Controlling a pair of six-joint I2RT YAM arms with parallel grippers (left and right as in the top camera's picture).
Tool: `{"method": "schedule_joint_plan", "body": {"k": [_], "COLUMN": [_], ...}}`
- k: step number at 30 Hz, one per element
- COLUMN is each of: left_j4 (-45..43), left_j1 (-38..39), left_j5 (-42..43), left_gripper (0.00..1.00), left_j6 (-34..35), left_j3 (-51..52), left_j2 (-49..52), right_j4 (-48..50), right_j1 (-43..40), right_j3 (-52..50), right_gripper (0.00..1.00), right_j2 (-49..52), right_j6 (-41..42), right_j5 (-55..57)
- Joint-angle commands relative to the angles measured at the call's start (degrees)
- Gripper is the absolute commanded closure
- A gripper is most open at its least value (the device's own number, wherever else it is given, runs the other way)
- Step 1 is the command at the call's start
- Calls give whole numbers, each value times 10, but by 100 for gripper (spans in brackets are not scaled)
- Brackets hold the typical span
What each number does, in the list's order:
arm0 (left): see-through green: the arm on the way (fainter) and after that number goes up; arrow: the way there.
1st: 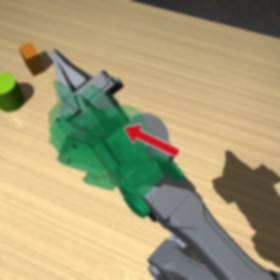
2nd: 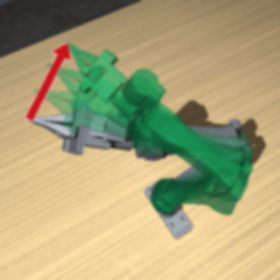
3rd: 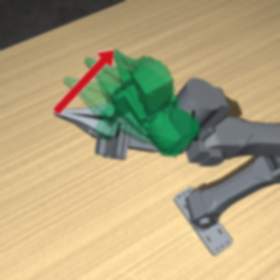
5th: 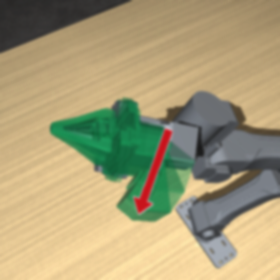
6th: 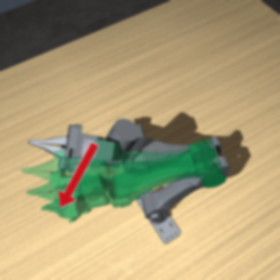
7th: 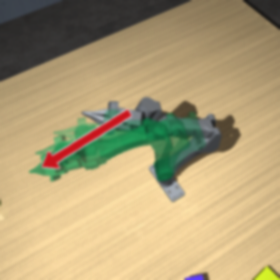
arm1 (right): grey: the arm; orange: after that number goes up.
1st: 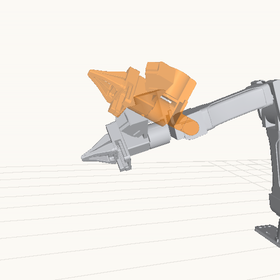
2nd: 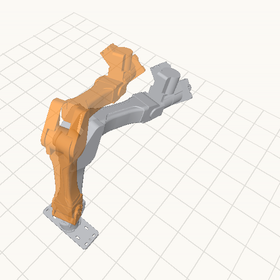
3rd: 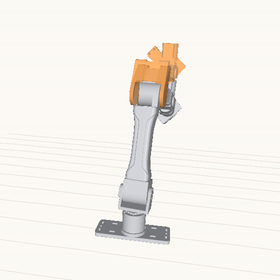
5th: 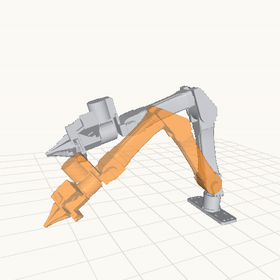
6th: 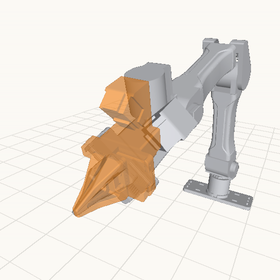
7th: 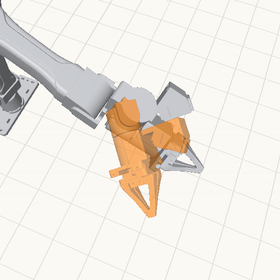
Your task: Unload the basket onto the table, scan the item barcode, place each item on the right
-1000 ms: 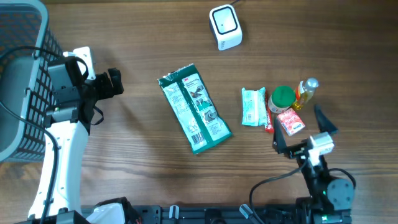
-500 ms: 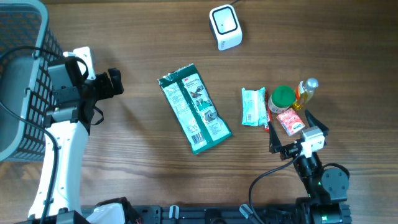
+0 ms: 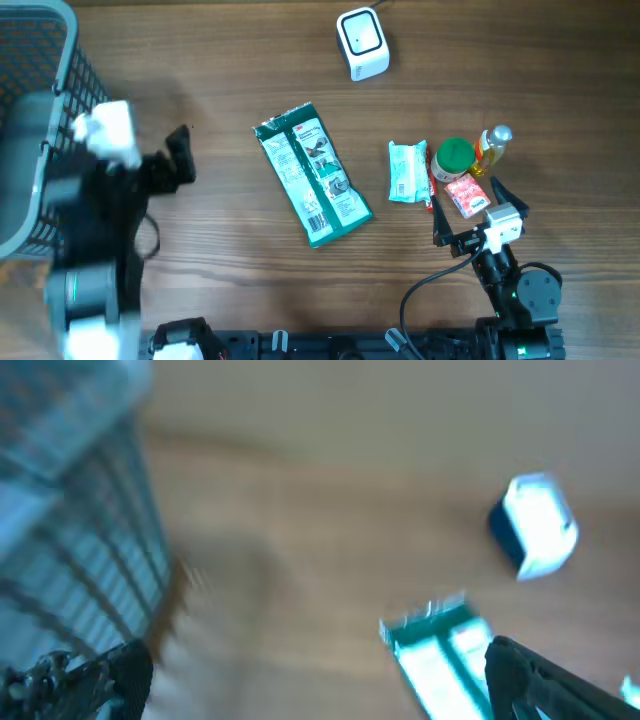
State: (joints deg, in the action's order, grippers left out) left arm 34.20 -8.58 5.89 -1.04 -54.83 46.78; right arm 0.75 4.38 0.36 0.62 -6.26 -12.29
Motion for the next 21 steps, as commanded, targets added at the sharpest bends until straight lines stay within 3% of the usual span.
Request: {"method": "schedule_joint_plan", "body": {"k": [1, 6, 12, 14, 17, 20, 21], "left_j4": [2, 7, 6, -23, -206, -545, -609], "left_j1": [1, 1, 24, 40, 59, 69, 69], "left_j5": [3, 1, 1, 2, 9, 9, 5], "left_gripper": [0, 0, 0, 0, 0, 0, 0], "left_j6": [-5, -5, -2, 0, 2, 26, 42], "left_j3": [-4, 10, 138, 170, 234, 368, 405], "left_j2": [-195, -317, -462, -466, -466, -466, -466], "right_j4": [2, 2, 2, 2, 2, 2, 2], "right_j1": [-3, -3, -3, -3, -3, -3, -3], "right_j3": [-1, -1, -1, -1, -1, -1, -1], "right_gripper": [0, 0, 0, 0, 0, 0, 1], "right_j2": [-4, -4, -4, -4, -4, -4, -4], "right_j6": [3, 3, 3, 2, 3, 3, 3], "right_j5": [6, 6, 6, 6, 6, 6, 6]}}
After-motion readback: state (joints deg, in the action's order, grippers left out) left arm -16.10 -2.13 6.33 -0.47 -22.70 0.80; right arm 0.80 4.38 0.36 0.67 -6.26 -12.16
